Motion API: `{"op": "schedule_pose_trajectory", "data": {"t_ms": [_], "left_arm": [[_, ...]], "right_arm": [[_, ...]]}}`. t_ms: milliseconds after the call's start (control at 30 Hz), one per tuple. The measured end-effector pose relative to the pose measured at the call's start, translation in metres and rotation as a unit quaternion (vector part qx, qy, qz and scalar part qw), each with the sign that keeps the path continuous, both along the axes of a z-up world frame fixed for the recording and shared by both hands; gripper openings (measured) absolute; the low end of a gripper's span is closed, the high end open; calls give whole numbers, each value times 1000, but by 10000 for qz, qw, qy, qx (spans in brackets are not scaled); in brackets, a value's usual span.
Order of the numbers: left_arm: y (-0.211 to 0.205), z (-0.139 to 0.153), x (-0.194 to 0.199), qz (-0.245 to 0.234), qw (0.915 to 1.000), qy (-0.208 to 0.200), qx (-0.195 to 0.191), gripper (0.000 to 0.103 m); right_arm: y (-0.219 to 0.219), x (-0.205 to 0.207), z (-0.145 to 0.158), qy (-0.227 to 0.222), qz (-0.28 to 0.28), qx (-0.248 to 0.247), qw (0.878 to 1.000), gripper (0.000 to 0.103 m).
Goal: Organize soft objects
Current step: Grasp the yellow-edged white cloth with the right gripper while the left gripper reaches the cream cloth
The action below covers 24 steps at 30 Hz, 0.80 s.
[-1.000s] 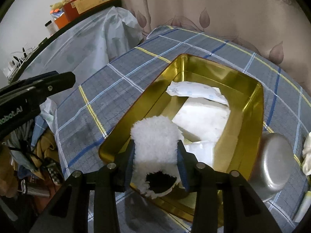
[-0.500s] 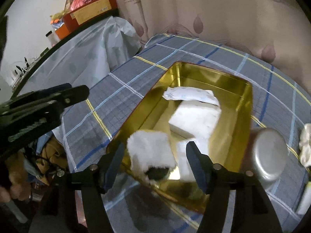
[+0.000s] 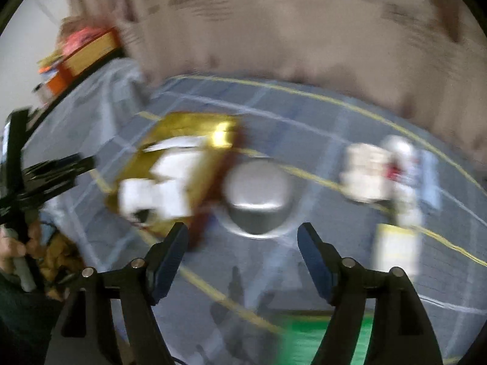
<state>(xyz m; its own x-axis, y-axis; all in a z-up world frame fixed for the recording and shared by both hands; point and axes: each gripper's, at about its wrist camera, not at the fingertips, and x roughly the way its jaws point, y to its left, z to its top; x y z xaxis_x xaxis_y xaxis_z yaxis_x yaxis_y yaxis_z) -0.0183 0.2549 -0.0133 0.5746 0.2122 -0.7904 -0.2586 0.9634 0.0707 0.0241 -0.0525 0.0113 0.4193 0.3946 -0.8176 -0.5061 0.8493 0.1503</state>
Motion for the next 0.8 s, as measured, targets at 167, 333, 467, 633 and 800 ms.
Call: {"op": "schedule_pose_trajectory", "data": {"t_ms": [167, 333, 467, 633, 800], "left_arm": [[-22, -5, 4, -243, 9995, 104, 161, 39], [-47, -11, 11, -529, 9982, 237, 146, 39], [-72, -9, 24, -793, 9964, 254, 149, 39], [-105, -5, 41, -1202, 9922, 270, 187, 39], [-132, -5, 56, -1471, 9885, 316, 165, 39]], "right_arm": [[-81, 22, 1, -77, -785, -512, 9956, 83], [-131, 46, -24, 249, -1194, -967, 9878, 84], [-152, 64, -48, 661, -1359, -1109, 9823, 85], [-157, 84, -71, 912, -1391, -1183, 9789, 86], [-154, 97, -89, 1085, -1428, -1302, 9751, 86]]}}
